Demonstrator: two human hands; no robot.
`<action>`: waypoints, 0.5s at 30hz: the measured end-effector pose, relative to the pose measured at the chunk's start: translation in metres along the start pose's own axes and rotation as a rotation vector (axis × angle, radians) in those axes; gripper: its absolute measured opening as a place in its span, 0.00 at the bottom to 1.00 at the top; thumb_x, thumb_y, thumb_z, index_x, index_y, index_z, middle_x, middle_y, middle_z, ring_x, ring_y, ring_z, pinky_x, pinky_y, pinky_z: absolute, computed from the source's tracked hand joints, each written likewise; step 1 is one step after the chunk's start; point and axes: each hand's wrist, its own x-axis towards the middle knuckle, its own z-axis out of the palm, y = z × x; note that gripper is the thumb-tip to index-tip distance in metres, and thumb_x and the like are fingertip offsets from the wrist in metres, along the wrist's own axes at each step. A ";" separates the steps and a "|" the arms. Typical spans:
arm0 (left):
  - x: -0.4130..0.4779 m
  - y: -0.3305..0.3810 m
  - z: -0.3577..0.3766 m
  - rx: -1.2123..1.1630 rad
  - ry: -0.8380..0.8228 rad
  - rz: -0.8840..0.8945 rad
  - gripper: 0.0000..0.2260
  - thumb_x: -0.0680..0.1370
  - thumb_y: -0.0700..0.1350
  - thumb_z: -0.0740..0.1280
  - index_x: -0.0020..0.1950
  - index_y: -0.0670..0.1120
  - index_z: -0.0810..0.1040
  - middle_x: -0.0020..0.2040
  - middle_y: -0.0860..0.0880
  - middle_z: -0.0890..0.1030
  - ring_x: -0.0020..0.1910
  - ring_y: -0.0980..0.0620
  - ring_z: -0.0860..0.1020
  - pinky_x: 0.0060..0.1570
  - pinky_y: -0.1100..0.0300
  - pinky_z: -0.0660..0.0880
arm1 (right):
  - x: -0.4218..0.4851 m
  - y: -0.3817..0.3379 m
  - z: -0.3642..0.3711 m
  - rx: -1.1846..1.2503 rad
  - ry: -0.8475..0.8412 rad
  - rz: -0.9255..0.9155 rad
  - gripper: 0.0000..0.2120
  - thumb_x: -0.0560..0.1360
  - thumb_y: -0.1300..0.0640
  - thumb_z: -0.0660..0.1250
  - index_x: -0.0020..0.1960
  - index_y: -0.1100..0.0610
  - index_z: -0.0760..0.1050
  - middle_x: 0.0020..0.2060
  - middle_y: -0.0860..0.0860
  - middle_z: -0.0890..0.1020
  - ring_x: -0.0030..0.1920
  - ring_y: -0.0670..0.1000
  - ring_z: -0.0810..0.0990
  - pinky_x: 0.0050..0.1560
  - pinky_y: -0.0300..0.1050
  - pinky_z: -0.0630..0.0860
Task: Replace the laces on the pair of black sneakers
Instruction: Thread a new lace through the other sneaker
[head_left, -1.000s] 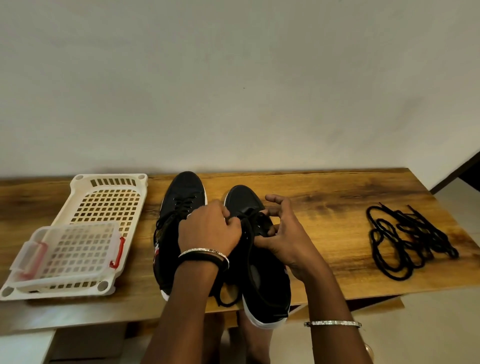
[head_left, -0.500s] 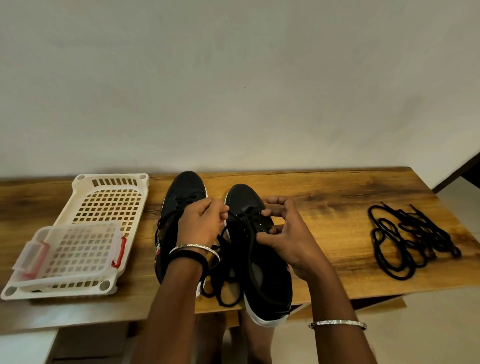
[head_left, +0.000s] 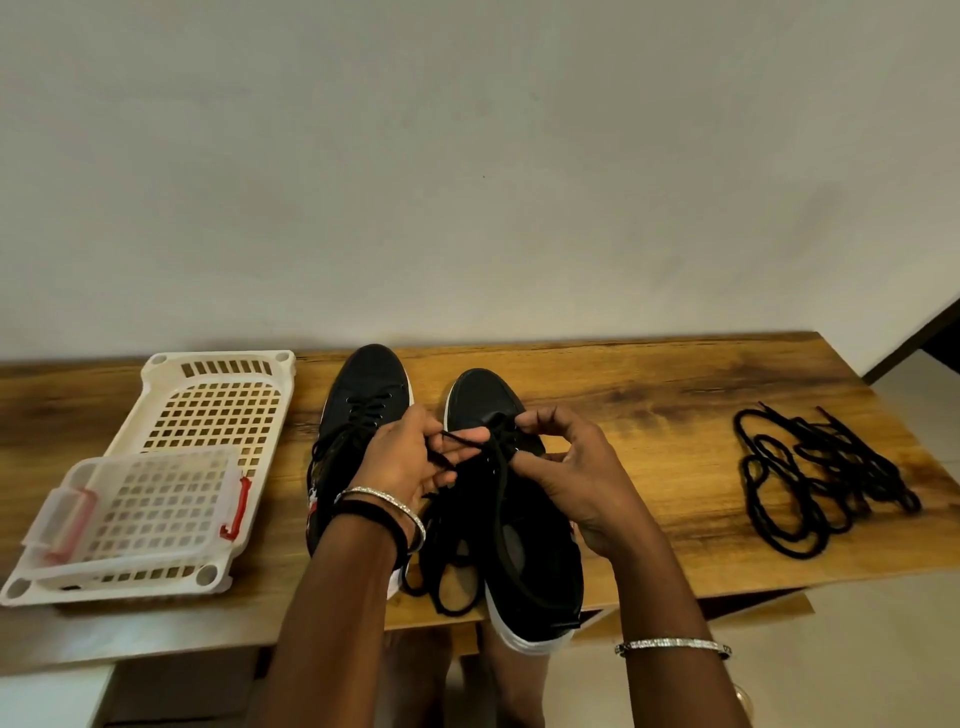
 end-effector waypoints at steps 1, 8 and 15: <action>-0.001 0.002 0.001 0.061 -0.002 0.006 0.11 0.80 0.40 0.54 0.38 0.44 0.70 0.44 0.41 0.86 0.42 0.51 0.85 0.33 0.61 0.70 | 0.000 -0.001 0.000 0.017 0.003 0.006 0.17 0.70 0.67 0.74 0.55 0.52 0.79 0.55 0.52 0.82 0.49 0.64 0.84 0.47 0.59 0.84; -0.008 0.000 -0.002 0.978 0.113 0.179 0.18 0.79 0.54 0.56 0.39 0.46 0.80 0.31 0.49 0.84 0.34 0.48 0.82 0.46 0.53 0.81 | 0.000 -0.001 0.001 -0.004 0.039 0.026 0.14 0.71 0.66 0.74 0.52 0.51 0.81 0.54 0.51 0.83 0.52 0.58 0.84 0.46 0.49 0.84; -0.003 -0.009 0.005 1.250 0.334 0.410 0.09 0.81 0.48 0.65 0.59 0.55 0.80 0.55 0.48 0.81 0.51 0.45 0.81 0.43 0.54 0.75 | -0.001 -0.006 -0.003 0.003 0.037 0.034 0.14 0.70 0.66 0.74 0.52 0.53 0.82 0.52 0.53 0.83 0.50 0.55 0.85 0.44 0.43 0.82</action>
